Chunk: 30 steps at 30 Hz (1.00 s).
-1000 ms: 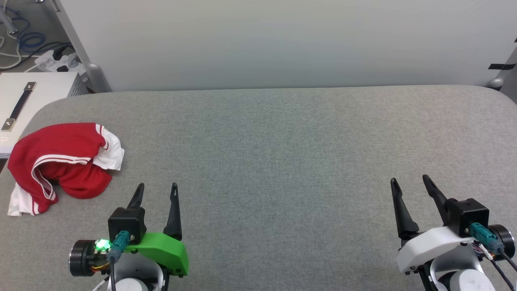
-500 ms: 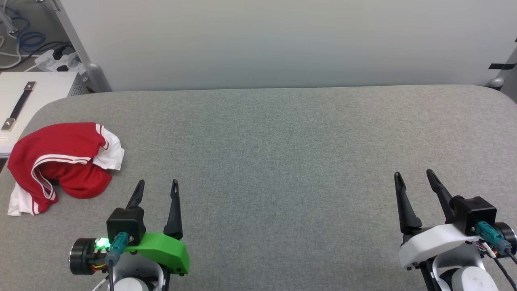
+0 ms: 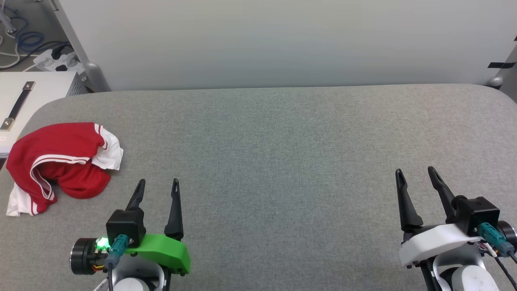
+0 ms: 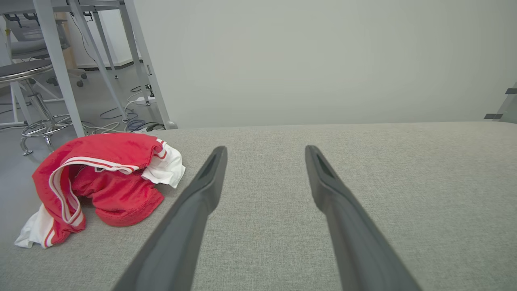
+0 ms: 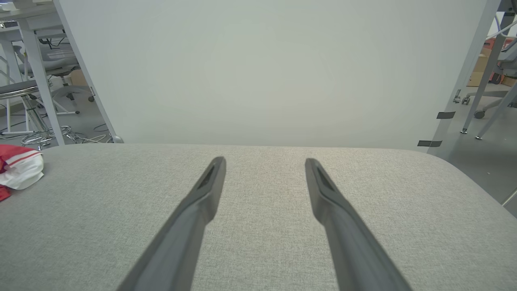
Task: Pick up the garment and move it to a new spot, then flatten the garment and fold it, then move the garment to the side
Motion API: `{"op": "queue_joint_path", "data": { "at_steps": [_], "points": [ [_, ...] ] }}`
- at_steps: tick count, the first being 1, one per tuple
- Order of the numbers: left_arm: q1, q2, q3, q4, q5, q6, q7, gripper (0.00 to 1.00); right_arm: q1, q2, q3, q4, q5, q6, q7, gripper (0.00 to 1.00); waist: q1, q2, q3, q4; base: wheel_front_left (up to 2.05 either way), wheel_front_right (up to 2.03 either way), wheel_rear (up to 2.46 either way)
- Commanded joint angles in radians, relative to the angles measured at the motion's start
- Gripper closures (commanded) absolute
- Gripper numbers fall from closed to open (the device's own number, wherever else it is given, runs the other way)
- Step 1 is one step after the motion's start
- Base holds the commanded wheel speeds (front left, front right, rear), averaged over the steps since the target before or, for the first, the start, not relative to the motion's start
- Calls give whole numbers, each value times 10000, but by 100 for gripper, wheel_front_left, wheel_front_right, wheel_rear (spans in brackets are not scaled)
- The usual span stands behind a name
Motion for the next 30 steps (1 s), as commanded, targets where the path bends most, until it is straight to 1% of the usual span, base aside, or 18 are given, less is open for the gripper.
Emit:
{"op": "queue_joint_path", "data": {
  "at_steps": [1,12,22,30],
  "points": [
    [-152,-27,-33,-91,-118,-60,-122,0,-173,10,-15,24,62,-5,-107,0,0,0,19,0,0,0,0],
    [-119,-32,-208,-44,-227,-181,-347,0,-243,12,-100,-19,194,-5,-328,0,0,0,43,-20,0,0,0],
    [-209,-36,-256,-46,-379,-187,-554,0,-312,13,-72,-35,333,-6,-532,0,0,0,139,-38,0,0,0],
    [-192,-39,-356,383,-594,-187,-719,0,-331,15,-13,152,293,-7,-695,0,0,0,132,-19,0,0,0]
  ]
}}
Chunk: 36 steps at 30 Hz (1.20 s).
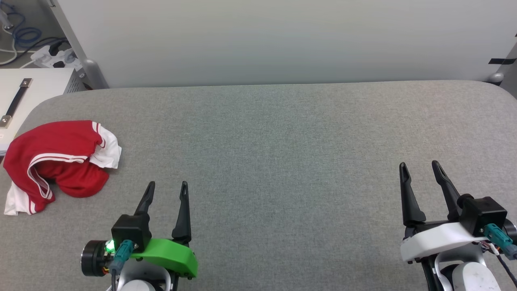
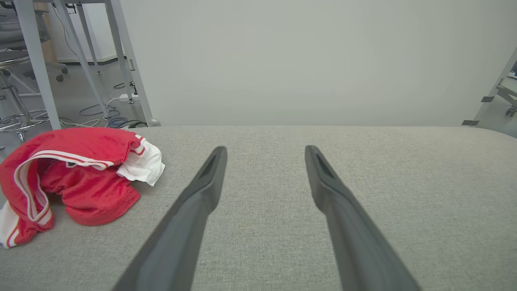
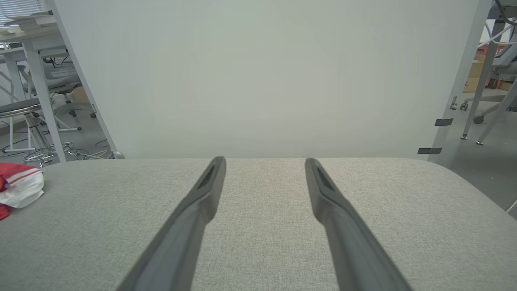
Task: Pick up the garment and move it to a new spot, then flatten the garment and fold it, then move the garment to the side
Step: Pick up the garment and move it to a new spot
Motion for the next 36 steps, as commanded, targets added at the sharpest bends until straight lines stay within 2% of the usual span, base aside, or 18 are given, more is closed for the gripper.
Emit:
{"op": "queue_joint_path", "data": {
  "at_steps": [1,21,27,36],
  "points": [
    [-180,-38,-40,63,-75,-36,-126,0,-171,15,39,47,41,-7,-104,0,0,0,-3,3,0,0,0],
    [-273,-47,-219,449,-344,-38,-539,0,-227,18,320,297,233,-8,-511,0,0,0,-10,307,0,0,0],
    [-324,-49,-232,627,-400,-6,-663,0,-260,19,597,370,283,-9,-633,0,0,0,50,761,0,0,0],
    [-402,-53,-76,616,-391,15,-849,0,-330,20,868,291,416,-9,-816,0,0,0,166,2034,0,0,0]
  ]
}}
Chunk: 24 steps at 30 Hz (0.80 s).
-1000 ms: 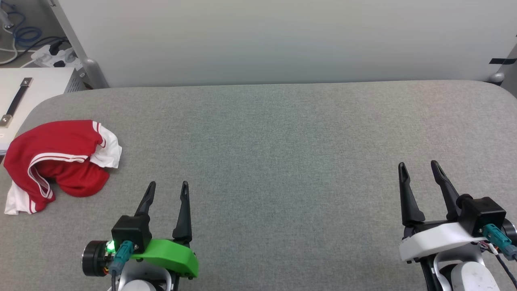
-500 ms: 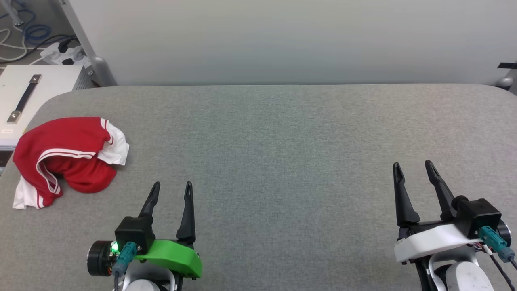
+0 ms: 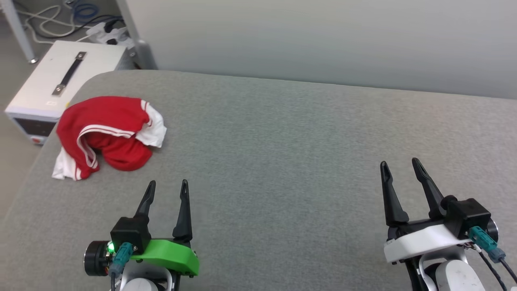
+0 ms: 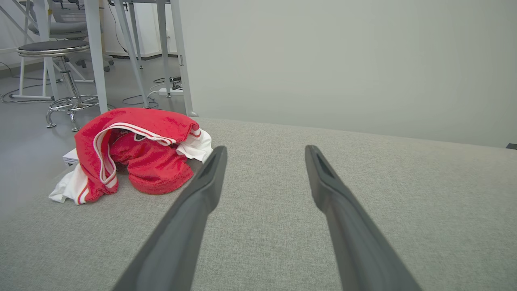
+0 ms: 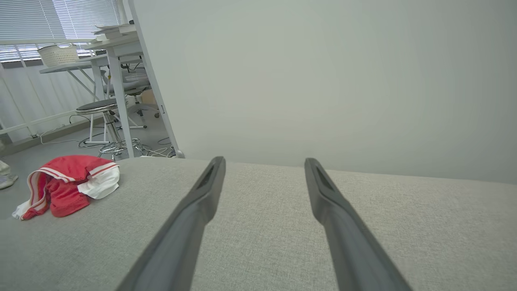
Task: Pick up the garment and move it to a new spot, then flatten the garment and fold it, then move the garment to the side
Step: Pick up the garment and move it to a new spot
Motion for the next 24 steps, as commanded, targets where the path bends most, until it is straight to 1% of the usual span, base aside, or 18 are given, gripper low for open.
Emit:
{"op": "queue_joint_path", "data": {
  "at_steps": [1,6,10,19,24],
  "points": [
    [-199,-45,47,6,-39,13,-68,0,-185,11,63,-46,69,-9,-95,0,0,0,78,664,0,0,0],
    [-211,-45,138,-1,-26,8,-68,0,-210,11,219,8,-47,-9,-95,0,0,0,95,1455,0,0,0],
    [-168,-45,173,-19,-15,-17,-68,0,-260,11,274,158,-90,-9,-95,0,0,0,83,1936,0,0,0],
    [-80,-45,78,-16,-7,-70,-68,0,-318,11,465,233,-101,-9,-95,0,0,0,83,2591,0,0,0],
    [-100,-45,-21,-14,-31,-54,-68,0,-300,11,513,250,-100,-9,-95,0,0,0,69,2778,0,0,0]
  ]
}}
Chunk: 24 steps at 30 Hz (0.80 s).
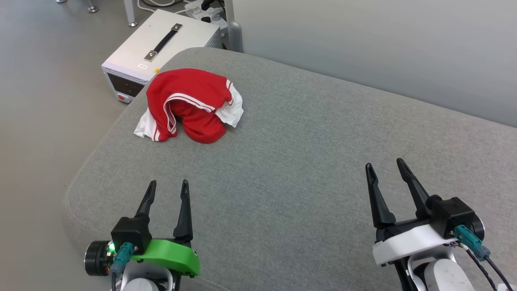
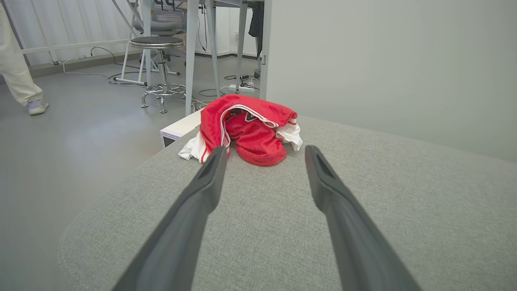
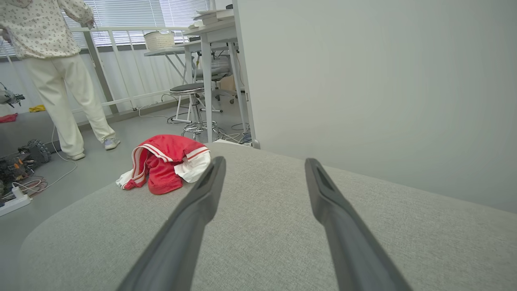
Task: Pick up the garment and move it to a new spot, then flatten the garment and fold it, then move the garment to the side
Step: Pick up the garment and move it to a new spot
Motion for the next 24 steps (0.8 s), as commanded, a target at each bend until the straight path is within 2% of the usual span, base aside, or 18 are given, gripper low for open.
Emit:
{"op": "queue_joint_path", "data": {
  "at_steps": [1,14,18,24],
  "points": [
    [-90,-42,-30,-26,-35,-38,-57,0,-142,-14,24,30,-30,-9,-49,0,0,0,-10,93,0,0,0],
    [-174,-42,406,-14,-344,-33,-57,0,-212,-57,104,-79,-44,-9,-49,0,0,0,226,-225,0,0,0],
    [-575,-25,673,391,-571,-363,-57,0,-375,-162,127,-310,-56,-9,-49,0,0,0,754,-484,0,0,0],
    [-2037,621,793,1909,-1001,-824,268,0,-794,-466,384,-829,-46,-9,-49,0,0,0,1870,-1026,0,0,0]
  ]
}}
